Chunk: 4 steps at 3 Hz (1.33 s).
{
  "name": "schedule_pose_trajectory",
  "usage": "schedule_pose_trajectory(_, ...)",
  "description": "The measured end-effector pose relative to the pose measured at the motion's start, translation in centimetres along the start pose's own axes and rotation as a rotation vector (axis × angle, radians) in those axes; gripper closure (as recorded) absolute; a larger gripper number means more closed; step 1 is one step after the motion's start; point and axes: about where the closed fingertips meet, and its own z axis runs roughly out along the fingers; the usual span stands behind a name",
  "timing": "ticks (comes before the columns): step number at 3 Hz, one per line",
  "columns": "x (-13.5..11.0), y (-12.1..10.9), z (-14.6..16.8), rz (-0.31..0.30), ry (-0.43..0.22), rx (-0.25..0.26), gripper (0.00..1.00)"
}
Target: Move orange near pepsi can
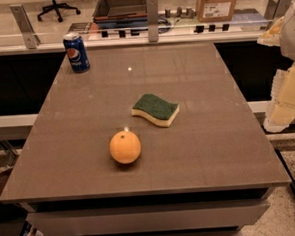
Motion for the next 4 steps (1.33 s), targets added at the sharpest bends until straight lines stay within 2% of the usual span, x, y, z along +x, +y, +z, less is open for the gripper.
schedule_pose_trajectory(1, 0.0, 0.0, 0.0, 0.0, 0.0, 0.0, 0.0)
schedule_pose_trajectory(2, -0.6, 0.6, 0.3, -0.001, -0.052, -0.019, 0.0)
schedule_pose_trajectory(3, -3.0, 2.3, 2.4, -0.014, -0.14, -0.073, 0.0)
schedule_pose_trajectory(4, -5.0, 4.3, 5.1, 0.015, -0.249, -0.113, 0.0)
